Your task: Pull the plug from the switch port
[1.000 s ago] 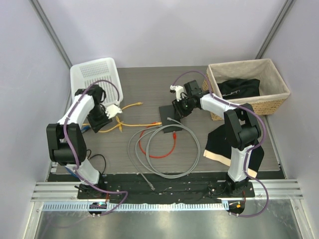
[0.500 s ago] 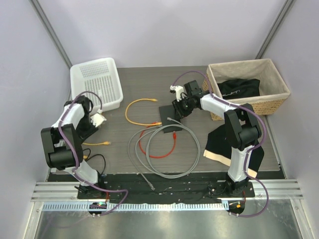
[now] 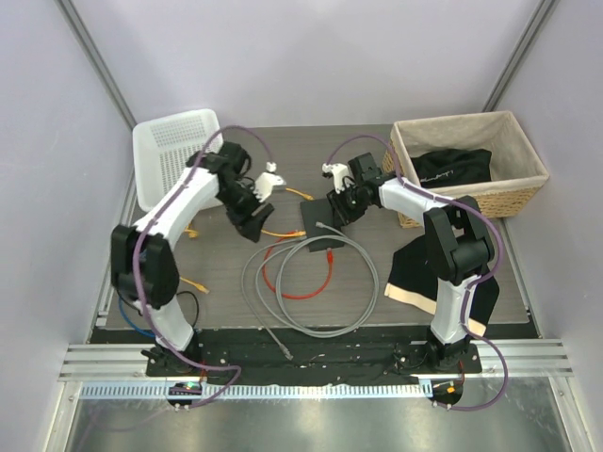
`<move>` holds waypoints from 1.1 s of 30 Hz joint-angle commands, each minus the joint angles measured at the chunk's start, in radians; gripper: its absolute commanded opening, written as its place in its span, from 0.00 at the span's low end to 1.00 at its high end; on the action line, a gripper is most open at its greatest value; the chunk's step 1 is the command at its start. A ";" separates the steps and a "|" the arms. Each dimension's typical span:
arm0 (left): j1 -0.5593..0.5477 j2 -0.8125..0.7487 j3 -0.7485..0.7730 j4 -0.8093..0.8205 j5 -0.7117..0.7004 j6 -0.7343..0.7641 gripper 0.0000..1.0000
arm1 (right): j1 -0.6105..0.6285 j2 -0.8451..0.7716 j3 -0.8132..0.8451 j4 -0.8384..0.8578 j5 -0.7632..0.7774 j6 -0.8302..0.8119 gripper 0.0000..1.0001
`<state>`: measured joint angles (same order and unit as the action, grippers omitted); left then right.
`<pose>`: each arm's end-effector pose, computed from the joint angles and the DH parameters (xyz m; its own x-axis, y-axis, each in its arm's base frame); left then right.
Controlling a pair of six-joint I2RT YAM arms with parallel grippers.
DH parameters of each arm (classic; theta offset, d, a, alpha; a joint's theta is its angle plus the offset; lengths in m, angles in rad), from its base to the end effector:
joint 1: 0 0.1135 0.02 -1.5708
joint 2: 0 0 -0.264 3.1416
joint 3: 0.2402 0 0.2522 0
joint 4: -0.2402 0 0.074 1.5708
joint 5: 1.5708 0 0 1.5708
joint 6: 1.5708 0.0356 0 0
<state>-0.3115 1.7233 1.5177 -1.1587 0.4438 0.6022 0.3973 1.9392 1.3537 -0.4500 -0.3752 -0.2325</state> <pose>0.3132 -0.1169 0.2793 -0.5635 0.7189 -0.4070 0.8249 0.5163 -0.2302 0.3703 0.1695 0.1823 -0.6491 -0.5049 -0.5690 -0.7008 0.6878 0.1892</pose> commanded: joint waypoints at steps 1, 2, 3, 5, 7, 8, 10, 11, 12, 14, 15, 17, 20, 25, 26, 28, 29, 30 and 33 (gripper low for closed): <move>-0.038 0.159 0.045 0.088 0.113 -0.205 0.58 | -0.003 0.001 -0.054 -0.118 0.096 -0.027 0.36; -0.041 0.188 0.036 0.124 0.104 -0.285 0.57 | -0.003 -0.009 -0.062 -0.116 0.099 -0.030 0.36; -0.043 0.194 0.012 0.208 0.090 -0.323 0.56 | -0.003 -0.017 -0.074 -0.116 0.101 -0.033 0.36; -0.052 0.208 -0.005 0.275 0.052 -0.396 0.52 | -0.003 -0.035 -0.091 -0.118 0.104 -0.036 0.36; -0.057 0.225 0.002 0.318 0.027 -0.433 0.50 | -0.002 -0.048 -0.113 -0.118 0.107 -0.036 0.36; -0.058 0.242 0.013 0.329 0.023 -0.459 0.49 | -0.003 -0.058 -0.119 -0.118 0.108 -0.039 0.36; -0.058 0.249 0.015 0.338 0.019 -0.475 0.47 | -0.003 -0.066 -0.140 -0.116 0.108 -0.039 0.36; -0.058 0.257 0.012 0.346 0.021 -0.482 0.47 | -0.003 -0.072 -0.145 -0.115 0.108 -0.037 0.36; -0.058 0.262 0.012 0.344 0.029 -0.486 0.47 | -0.003 -0.075 -0.154 -0.113 0.108 -0.039 0.36; -0.058 0.278 0.013 0.346 0.033 -0.495 0.44 | -0.003 -0.075 -0.157 -0.113 0.108 -0.037 0.36; -0.058 0.291 0.012 0.349 0.033 -0.505 0.43 | -0.005 -0.074 -0.157 -0.115 0.108 -0.037 0.36; -0.061 0.300 0.013 0.353 0.010 -0.510 0.40 | -0.003 -0.071 -0.154 -0.112 0.108 -0.036 0.36; -0.072 0.321 0.018 0.356 -0.036 -0.499 0.39 | -0.003 -0.063 -0.140 -0.108 0.108 -0.034 0.36; -0.109 0.361 0.030 0.356 -0.062 -0.492 0.38 | -0.003 -0.051 -0.125 -0.110 0.107 -0.033 0.36; -0.121 0.364 0.032 0.359 -0.065 -0.492 0.38 | -0.003 -0.051 -0.125 -0.110 0.107 -0.033 0.36; -0.133 0.380 0.033 0.360 -0.076 -0.496 0.37 | -0.003 -0.049 -0.125 -0.107 0.105 -0.033 0.36; -0.146 0.384 0.033 0.361 -0.082 -0.498 0.37 | -0.003 -0.049 -0.126 -0.108 0.104 -0.033 0.36; -0.152 0.387 0.033 0.361 -0.099 -0.499 0.37 | -0.003 -0.049 -0.128 -0.108 0.105 -0.033 0.36; -0.173 0.395 0.024 0.366 -0.158 -0.512 0.35 | -0.003 -0.051 -0.131 -0.104 0.107 -0.034 0.36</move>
<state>-0.4458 2.0819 1.5364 -0.8318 0.3534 0.1085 0.3927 1.8565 1.2411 -0.4713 -0.3374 -0.2348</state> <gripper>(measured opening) 0.362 0.363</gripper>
